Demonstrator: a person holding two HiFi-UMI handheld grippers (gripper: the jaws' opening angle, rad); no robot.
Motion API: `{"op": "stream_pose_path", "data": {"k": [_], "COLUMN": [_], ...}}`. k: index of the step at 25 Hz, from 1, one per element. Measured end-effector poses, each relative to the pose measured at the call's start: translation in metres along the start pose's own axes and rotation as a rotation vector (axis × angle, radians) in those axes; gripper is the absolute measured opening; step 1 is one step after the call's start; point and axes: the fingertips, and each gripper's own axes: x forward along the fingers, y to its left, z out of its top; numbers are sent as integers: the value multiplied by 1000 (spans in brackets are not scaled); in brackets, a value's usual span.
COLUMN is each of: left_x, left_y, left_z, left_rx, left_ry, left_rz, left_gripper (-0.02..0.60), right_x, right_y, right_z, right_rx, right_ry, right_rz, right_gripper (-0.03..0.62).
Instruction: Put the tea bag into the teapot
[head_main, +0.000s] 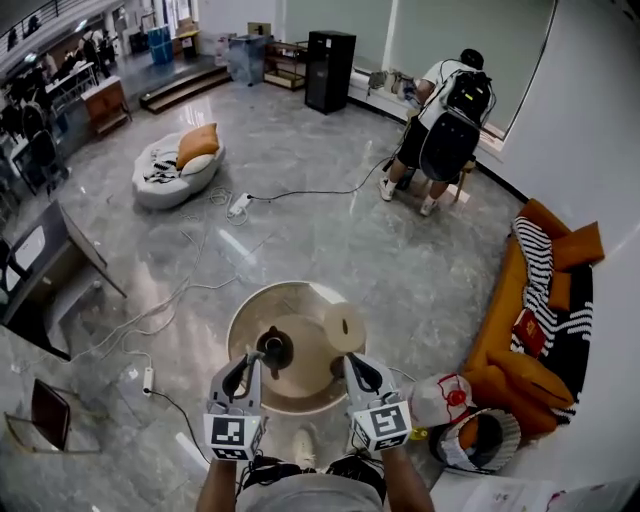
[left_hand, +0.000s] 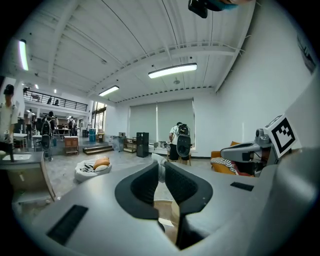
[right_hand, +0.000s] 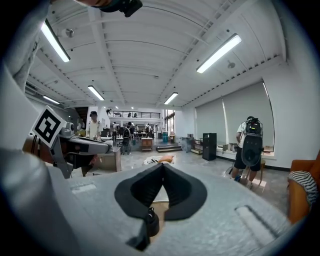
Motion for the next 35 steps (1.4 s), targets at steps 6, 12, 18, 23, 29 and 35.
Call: {"op": "stream_pose_path", "data": {"k": [6, 12, 18, 23, 29, 35], "left_x": [16, 46, 92, 127, 152, 176], "left_y": [14, 42, 42, 52, 69, 76], "left_z": [-2, -22, -61, -91, -141, -190], "left_rx": [-13, -53, -63, -91, -142, -182], "left_ry": [15, 43, 106, 150, 213, 265], "left_rz": [121, 255, 337, 339, 341, 328], "left_gripper": [55, 55, 55, 55, 55, 55], "right_x": [45, 107, 159, 197, 239, 270], "right_y": [-9, -14, -31, -37, -33, -34], "right_z": [-3, -16, -57, -83, -129, -170], "right_rx": [0, -11, 1, 5, 16, 20], "right_ry": [12, 35, 107, 151, 220, 261], "right_rz": [132, 269, 393, 443, 472, 491], "right_gripper": [-2, -2, -2, -2, -2, -2]}}
